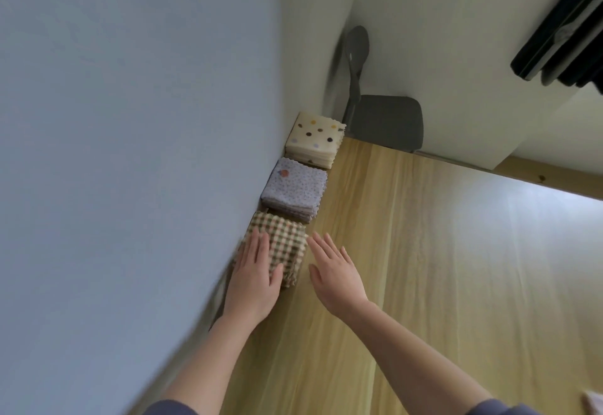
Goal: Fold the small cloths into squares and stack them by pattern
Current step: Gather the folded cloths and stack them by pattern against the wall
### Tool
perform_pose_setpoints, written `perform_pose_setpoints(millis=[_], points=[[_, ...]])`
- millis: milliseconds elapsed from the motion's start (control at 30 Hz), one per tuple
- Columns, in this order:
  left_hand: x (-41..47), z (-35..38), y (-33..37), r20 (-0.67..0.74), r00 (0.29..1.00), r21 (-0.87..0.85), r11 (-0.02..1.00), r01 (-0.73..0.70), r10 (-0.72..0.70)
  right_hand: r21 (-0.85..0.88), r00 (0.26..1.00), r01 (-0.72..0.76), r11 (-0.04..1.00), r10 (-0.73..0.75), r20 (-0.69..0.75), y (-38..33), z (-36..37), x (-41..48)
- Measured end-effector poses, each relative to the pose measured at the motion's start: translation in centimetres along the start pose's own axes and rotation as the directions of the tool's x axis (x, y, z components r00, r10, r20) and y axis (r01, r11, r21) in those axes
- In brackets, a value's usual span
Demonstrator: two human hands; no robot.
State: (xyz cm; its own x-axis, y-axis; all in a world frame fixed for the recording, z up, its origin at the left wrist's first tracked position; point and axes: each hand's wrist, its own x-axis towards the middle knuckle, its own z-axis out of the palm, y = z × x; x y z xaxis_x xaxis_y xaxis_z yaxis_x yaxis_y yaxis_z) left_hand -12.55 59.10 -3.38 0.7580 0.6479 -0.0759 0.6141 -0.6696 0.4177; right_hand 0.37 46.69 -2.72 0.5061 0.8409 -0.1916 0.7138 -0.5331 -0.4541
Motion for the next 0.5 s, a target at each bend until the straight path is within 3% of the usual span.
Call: perform_pose_setpoints(millis=[133,500], points=[[-3.6,-0.5,3.6,-0.023,1.0,-0.178,0.984,-0.008,0.004,0.048,0.992,-0.064,0.997,0.069,-0.103,3.6,-2.4,-4.9],[-13.3,6.3,19.1,0.08,0.997,-0.321,0.947,0.024,0.002,0.051,0.977,-0.158,0.986,0.164,-0.138,16.9,-7.9,-21.1]])
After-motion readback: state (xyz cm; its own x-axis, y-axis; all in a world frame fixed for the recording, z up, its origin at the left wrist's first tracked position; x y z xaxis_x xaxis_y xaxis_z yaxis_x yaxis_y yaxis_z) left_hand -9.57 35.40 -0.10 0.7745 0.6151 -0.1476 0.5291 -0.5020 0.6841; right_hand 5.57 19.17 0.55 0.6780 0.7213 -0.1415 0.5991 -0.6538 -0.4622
